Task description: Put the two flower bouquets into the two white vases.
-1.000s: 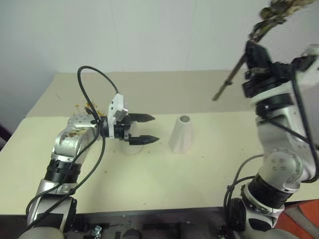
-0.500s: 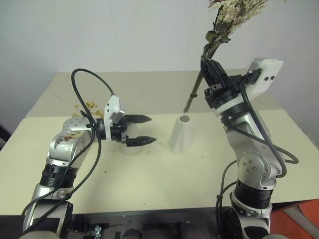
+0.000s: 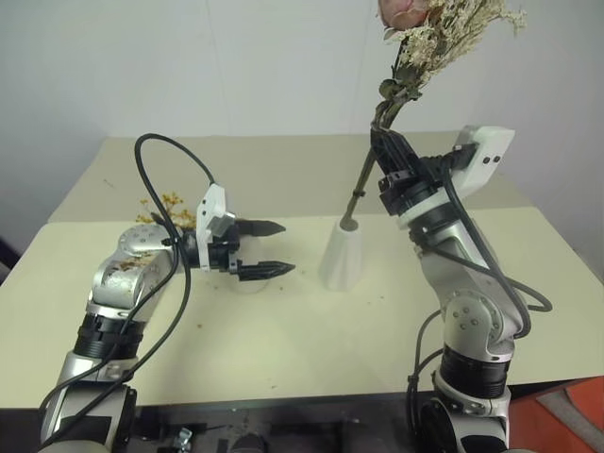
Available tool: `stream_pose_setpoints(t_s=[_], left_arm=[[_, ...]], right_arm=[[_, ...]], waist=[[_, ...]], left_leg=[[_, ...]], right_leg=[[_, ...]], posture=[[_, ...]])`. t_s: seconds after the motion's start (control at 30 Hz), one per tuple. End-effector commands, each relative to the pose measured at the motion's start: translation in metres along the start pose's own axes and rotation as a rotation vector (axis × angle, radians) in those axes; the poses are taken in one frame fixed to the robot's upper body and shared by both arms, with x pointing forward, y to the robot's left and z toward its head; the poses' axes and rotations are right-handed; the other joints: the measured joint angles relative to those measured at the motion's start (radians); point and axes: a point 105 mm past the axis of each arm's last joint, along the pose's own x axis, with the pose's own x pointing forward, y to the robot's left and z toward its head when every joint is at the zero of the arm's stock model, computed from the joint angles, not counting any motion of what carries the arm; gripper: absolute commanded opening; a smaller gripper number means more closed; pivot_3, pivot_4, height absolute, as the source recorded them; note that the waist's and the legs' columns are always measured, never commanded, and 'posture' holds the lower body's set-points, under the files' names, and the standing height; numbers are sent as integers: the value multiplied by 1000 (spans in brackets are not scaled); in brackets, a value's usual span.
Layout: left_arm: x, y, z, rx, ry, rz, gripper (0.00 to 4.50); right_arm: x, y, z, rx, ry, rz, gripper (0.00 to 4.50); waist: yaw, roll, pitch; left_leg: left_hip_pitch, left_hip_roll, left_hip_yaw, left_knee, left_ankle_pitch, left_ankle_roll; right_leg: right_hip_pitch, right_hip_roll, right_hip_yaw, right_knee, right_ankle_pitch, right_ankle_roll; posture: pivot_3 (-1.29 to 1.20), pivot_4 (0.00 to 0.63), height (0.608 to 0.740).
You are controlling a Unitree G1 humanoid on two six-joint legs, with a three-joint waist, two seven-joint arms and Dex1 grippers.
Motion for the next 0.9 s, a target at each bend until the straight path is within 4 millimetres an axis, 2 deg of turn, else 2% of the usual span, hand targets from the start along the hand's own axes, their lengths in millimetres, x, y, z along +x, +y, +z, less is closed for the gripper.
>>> stream_pose_setpoints(t_s=[0.03, 0.23, 0.9], left_arm=[[-6, -1, 17, 55, -38, 10, 4500], [-7, -2, 17, 56, -37, 14, 4500], [-3, -3, 17, 55, -48, 8, 4500]], right_arm=[[-1, 3, 6, -2, -30, 15, 205], [3, -3, 1, 4, -10, -3, 205], [8, -20, 8, 22, -7, -27, 205]], waist=[[0, 0, 0], [-1, 0, 0], [0, 0, 0]], left_leg=[[0, 0, 0, 0, 0, 0], [0, 0, 0, 0, 0, 0], [0, 0, 0, 0, 0, 0]], right_leg=[[0, 0, 0, 0, 0, 0], [0, 0, 0, 0, -1, 2], [0, 0, 0, 0, -2, 3]], posture=[[0, 150, 740], [0, 150, 740], [0, 150, 740]])
